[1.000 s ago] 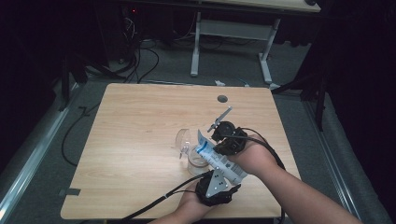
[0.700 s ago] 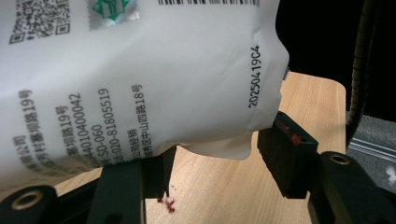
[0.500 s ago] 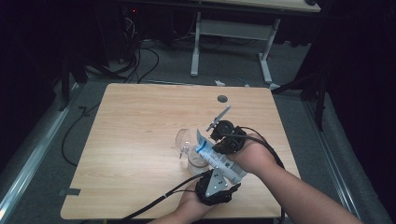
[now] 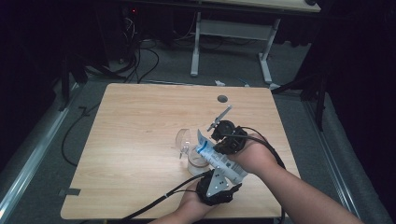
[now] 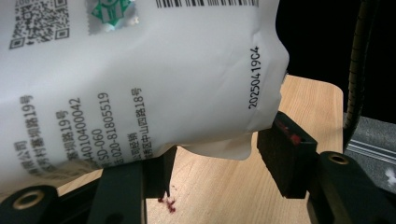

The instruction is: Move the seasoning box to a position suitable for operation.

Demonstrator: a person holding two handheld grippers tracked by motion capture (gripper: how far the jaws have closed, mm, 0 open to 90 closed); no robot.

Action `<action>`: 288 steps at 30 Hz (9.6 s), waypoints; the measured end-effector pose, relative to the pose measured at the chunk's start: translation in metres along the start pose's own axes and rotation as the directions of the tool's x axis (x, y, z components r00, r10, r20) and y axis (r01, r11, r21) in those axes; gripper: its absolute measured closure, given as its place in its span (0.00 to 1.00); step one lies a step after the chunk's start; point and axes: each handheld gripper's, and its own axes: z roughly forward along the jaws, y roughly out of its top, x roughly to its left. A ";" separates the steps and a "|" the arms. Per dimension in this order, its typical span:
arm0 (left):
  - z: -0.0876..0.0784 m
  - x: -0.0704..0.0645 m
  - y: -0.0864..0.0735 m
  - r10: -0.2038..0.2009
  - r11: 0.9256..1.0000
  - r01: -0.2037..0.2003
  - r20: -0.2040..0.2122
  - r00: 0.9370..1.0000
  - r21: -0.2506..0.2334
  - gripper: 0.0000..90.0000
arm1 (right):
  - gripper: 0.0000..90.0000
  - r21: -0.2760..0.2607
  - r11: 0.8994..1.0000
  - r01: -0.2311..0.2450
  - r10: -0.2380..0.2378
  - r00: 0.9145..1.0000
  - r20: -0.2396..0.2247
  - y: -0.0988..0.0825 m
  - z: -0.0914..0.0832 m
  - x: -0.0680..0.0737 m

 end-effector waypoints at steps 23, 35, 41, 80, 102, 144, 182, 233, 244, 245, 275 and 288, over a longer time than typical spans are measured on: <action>0.001 0.001 0.004 0.005 1.000 -0.005 -0.004 1.000 -0.006 0.54 | 1.00 0.001 1.000 -0.004 0.004 1.000 0.008 0.002 -0.001 -0.002; 0.001 0.001 0.004 0.008 1.000 -0.008 -0.008 1.000 -0.009 0.55 | 1.00 -0.002 1.000 -0.001 0.001 1.000 0.005 0.003 -0.002 -0.002; 0.001 0.002 0.004 0.005 1.000 -0.005 -0.008 1.000 -0.012 0.55 | 1.00 0.007 1.000 -0.021 0.021 1.000 0.009 0.004 -0.001 -0.001; -0.001 0.002 0.008 0.012 1.000 -0.012 -0.012 1.000 -0.021 0.55 | 1.00 -0.004 1.000 -0.002 0.002 1.000 0.006 0.005 -0.003 -0.003; 0.000 0.002 0.007 0.009 1.000 -0.010 -0.016 1.000 -0.025 0.56 | 1.00 -0.006 1.000 -0.007 0.007 1.000 0.000 0.005 -0.002 -0.004; -0.004 0.005 0.012 -0.004 0.999 0.003 -0.024 1.000 -0.047 0.57 | 1.00 -0.010 1.000 0.001 -0.001 1.000 0.008 0.011 -0.004 -0.004; -0.005 0.006 0.015 0.006 0.998 -0.008 -0.029 1.000 -0.057 0.58 | 1.00 -0.019 1.000 0.004 -0.004 1.000 0.010 0.012 -0.006 -0.005; -0.007 0.009 0.016 0.001 0.998 -0.003 -0.040 0.999 -0.063 0.59 | 1.00 -0.023 1.000 -0.002 0.002 1.000 0.012 0.017 -0.005 -0.005; -0.007 0.010 0.017 0.000 0.998 -0.002 -0.042 0.999 -0.067 0.59 | 1.00 -0.025 1.000 0.009 -0.009 1.000 0.015 0.019 -0.005 -0.005; -0.007 0.010 0.017 0.000 0.998 -0.002 -0.042 0.999 -0.067 0.59 | 1.00 -0.025 1.000 0.009 -0.009 1.000 0.015 0.019 -0.005 -0.006; -0.007 0.012 0.019 -0.013 0.997 0.010 -0.040 0.999 -0.080 0.59 | 1.00 -0.021 1.000 0.012 -0.011 1.000 0.021 0.022 -0.004 -0.007; -0.008 0.012 0.019 -0.014 0.996 0.010 -0.042 0.999 -0.084 0.59 | 1.00 -0.023 1.000 0.014 -0.014 1.000 0.022 0.023 -0.003 -0.007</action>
